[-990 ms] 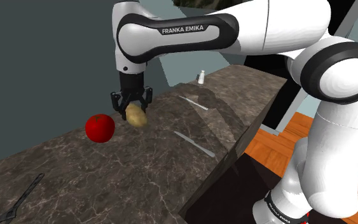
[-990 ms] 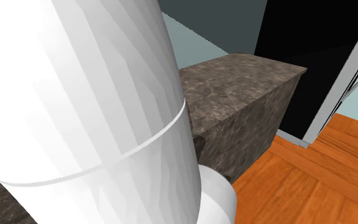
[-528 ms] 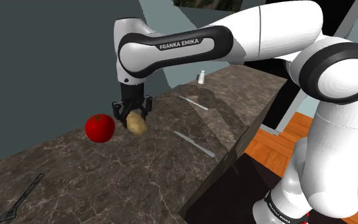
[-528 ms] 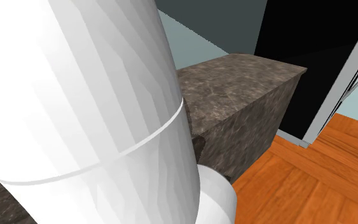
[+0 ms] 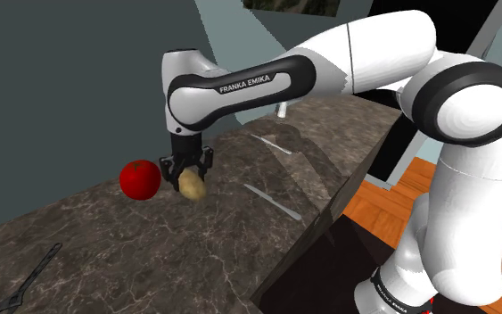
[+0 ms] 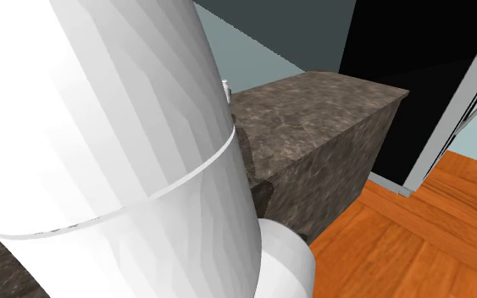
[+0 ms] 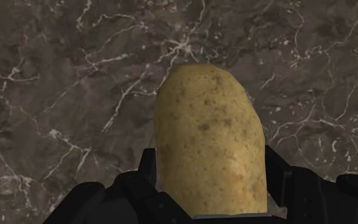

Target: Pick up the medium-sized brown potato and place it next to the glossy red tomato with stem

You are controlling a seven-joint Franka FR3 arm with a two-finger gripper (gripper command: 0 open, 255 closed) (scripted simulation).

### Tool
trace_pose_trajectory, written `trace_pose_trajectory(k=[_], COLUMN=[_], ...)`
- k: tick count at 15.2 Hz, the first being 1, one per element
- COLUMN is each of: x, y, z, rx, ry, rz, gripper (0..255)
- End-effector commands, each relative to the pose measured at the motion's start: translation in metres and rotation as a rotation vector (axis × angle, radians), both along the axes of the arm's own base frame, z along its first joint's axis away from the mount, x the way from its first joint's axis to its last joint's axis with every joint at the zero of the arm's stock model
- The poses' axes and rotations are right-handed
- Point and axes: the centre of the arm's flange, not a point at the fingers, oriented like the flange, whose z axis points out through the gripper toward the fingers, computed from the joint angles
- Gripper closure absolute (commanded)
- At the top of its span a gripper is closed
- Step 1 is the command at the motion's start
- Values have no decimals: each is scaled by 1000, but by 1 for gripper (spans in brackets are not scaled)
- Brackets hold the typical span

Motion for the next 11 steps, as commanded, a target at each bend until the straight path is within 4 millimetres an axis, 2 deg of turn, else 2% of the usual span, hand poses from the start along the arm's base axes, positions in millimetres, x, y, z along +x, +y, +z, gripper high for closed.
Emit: trace_pose_trajectory(k=[1,11], x=[0,0], y=[0,0], z=[-10,-63], rx=[0,0], ry=[0,0], rz=[0,0], gripper=[255,255])
